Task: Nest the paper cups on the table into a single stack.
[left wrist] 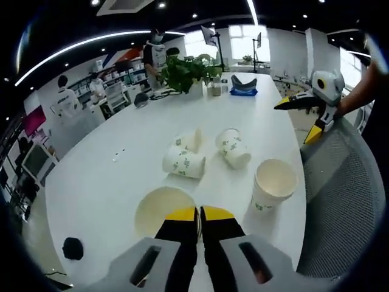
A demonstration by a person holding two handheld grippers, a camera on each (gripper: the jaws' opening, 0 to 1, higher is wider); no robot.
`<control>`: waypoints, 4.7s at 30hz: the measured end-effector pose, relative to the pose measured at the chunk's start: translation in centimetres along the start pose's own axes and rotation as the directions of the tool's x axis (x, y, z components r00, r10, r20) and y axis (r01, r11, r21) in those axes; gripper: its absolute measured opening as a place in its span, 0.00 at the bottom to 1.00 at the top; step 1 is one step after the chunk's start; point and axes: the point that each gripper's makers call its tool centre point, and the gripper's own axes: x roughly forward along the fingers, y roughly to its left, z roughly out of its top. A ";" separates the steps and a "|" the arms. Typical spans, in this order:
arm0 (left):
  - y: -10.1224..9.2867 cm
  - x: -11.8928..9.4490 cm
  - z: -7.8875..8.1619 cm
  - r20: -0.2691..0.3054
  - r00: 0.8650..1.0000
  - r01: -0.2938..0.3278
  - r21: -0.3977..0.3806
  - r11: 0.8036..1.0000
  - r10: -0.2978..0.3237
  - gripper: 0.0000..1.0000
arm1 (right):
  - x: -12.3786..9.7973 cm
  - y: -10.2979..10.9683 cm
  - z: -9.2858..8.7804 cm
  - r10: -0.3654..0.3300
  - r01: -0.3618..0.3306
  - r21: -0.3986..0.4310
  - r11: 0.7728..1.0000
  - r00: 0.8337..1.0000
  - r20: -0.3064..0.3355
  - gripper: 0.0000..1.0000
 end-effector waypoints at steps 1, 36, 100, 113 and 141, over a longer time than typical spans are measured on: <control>-0.3 -0.2 0.5 0.004 1.000 0.002 0.004 1.000 -0.002 0.00 | 0.0 0.0 0.0 0.001 -0.001 0.000 1.000 1.000 0.000 0.81; -9.3 -1.4 7.2 0.086 0.972 0.209 0.112 0.972 -0.219 0.00 | -0.1 0.2 0.2 0.000 0.000 -0.006 1.000 1.000 -0.004 0.80; -14.8 4.8 0.9 -0.052 0.926 0.374 0.004 0.927 -0.373 0.02 | 0.0 -0.2 -0.2 -0.010 0.010 0.001 1.000 1.000 -0.009 0.79; -15.8 5.4 -0.1 -0.082 0.911 0.404 -0.015 0.915 -0.404 0.03 | 0.0 -0.3 -0.2 -0.013 0.013 0.005 1.000 1.000 -0.009 0.79; -15.3 4.0 2.0 0.045 0.936 0.350 -0.042 0.936 -0.348 0.15 | -0.1 -0.3 0.0 -0.008 0.008 0.019 1.000 1.000 -0.001 0.79</control>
